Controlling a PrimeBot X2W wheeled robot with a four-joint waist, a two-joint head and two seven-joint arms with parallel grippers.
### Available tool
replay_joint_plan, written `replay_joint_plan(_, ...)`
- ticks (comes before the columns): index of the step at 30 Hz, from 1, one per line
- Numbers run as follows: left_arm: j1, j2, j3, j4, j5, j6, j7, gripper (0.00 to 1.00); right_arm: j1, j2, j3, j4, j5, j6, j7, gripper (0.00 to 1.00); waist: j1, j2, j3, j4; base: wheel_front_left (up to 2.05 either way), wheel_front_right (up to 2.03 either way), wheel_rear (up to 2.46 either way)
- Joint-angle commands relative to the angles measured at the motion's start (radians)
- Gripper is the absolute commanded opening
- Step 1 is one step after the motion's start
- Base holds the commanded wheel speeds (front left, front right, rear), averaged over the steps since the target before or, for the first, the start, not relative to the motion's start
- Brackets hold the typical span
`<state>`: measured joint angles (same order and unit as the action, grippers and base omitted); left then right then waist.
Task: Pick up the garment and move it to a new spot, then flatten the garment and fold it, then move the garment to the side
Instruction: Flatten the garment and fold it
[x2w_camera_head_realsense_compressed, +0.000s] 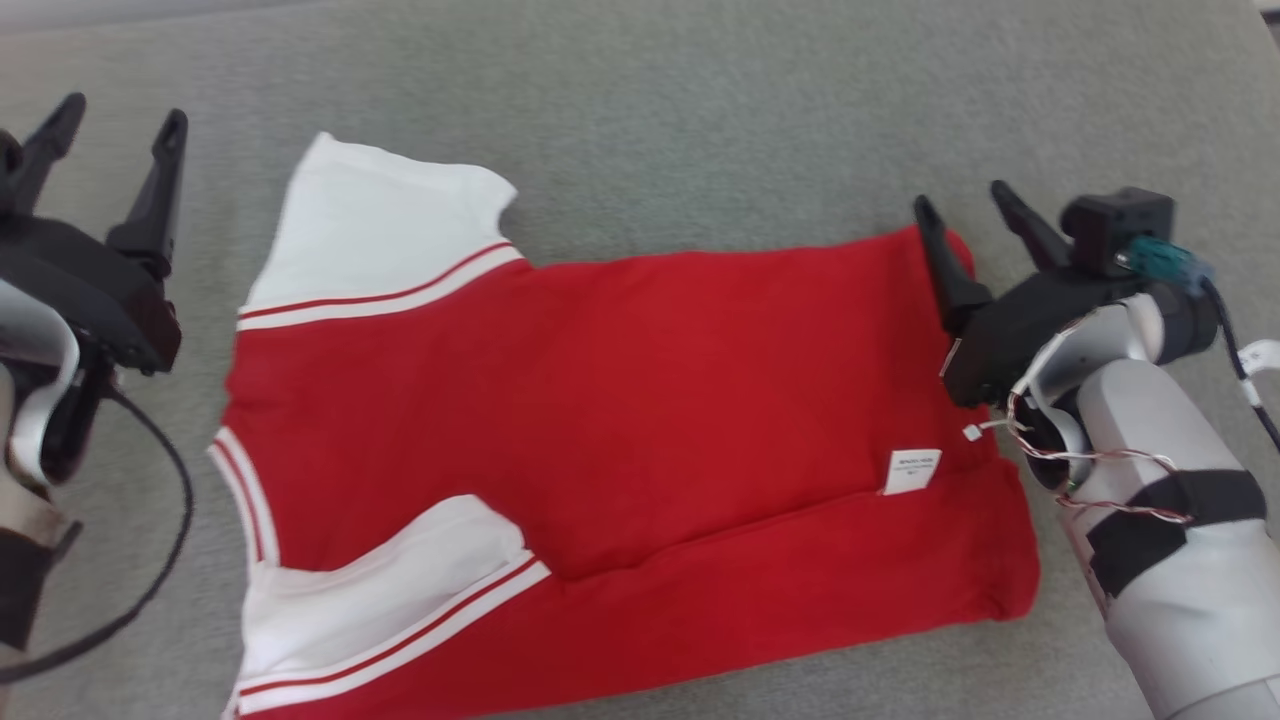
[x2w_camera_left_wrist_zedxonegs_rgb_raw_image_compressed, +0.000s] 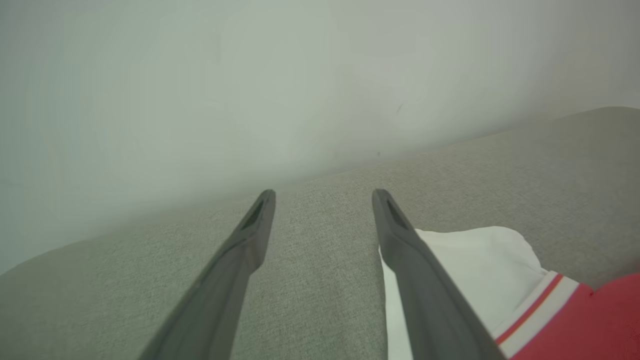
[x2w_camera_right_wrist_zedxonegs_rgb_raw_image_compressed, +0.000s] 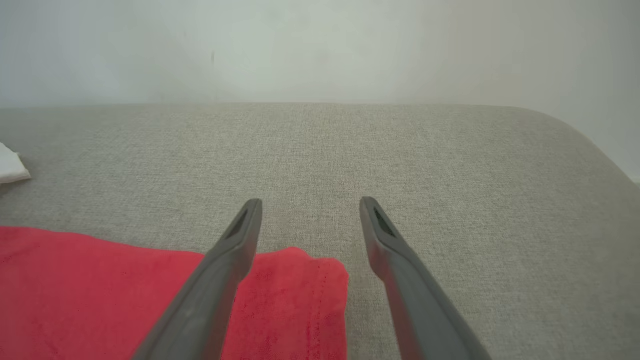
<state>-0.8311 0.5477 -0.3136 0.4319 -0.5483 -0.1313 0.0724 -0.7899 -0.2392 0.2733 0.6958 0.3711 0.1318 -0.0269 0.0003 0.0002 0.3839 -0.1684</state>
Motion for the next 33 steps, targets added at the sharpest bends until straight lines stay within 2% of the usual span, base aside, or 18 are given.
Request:
replay_joint_plan(1, -0.034, 0.019, -0.031, 0.023, -0.019, 0.002, 0.016, 1.00, -0.024, 0.009, 0.022, 0.020, 0.015, -0.002, 0.016, 1.00, -0.0003, -0.0002, 0.053, -0.059, 0.00, 0.00, 0.00)
replay_joint_plan(12, -0.128, 0.064, -0.178, 0.131, -0.102, 0.002, 0.059, 1.00, -0.094, 0.036, 0.135, 0.085, 0.079, -0.002, 0.051, 1.00, -0.0003, -0.0002, 0.079, -0.113, 0.00, 0.00, 0.00)
replay_joint_plan(23, -0.225, 0.079, -0.303, 0.241, -0.149, 0.002, 0.119, 1.00, -0.168, 0.063, 0.219, 0.138, 0.129, -0.002, 0.058, 1.00, -0.0003, -0.0002, 0.112, -0.134, 0.00, 0.00, 0.00)
replay_joint_plan(28, -0.250, 0.069, -0.344, 0.279, -0.193, 0.002, 0.158, 1.00, -0.187, 0.066, 0.251, 0.166, 0.150, -0.002, 0.070, 1.00, -0.0003, -0.0002, 0.119, -0.141, 0.00, 0.00, 0.00)
replay_joint_plan(29, -0.251, 0.066, -0.353, 0.287, -0.204, 0.002, 0.172, 0.89, -0.190, 0.067, 0.257, 0.171, 0.154, -0.002, 0.074, 1.00, -0.0003, -0.0002, 0.119, -0.142, 0.00, 0.00, 0.00)
replay_joint_plan(30, -0.254, 0.067, -0.369, 0.287, -0.208, 0.002, 0.186, 0.40, -0.190, 0.068, 0.265, 0.176, 0.160, -0.002, 0.081, 0.69, -0.0003, -0.0002, 0.119, -0.142, 0.00, 0.00, 0.00)
replay_joint_plan(31, -0.257, 0.069, -0.384, 0.285, -0.216, 0.001, 0.195, 0.00, -0.193, 0.068, 0.272, 0.179, 0.164, -0.002, 0.084, 0.13, -0.0003, -0.0002, 0.120, -0.142, 0.00, 0.00, 0.00)
replay_joint_plan(32, -0.259, 0.070, -0.390, 0.285, -0.229, 0.001, 0.198, 0.00, -0.198, 0.066, 0.276, 0.179, 0.168, -0.002, 0.080, 0.00, -0.0003, -0.0002, 0.120, -0.140, 0.00, 0.00, 0.00)
replay_joint_plan(33, -0.265, 0.068, -0.388, 0.285, -0.241, 0.002, 0.196, 0.00, -0.205, 0.060, 0.276, 0.182, 0.170, -0.002, 0.074, 0.00, -0.0003, -0.0002, 0.120, -0.136, 0.00, 0.00, 0.00)
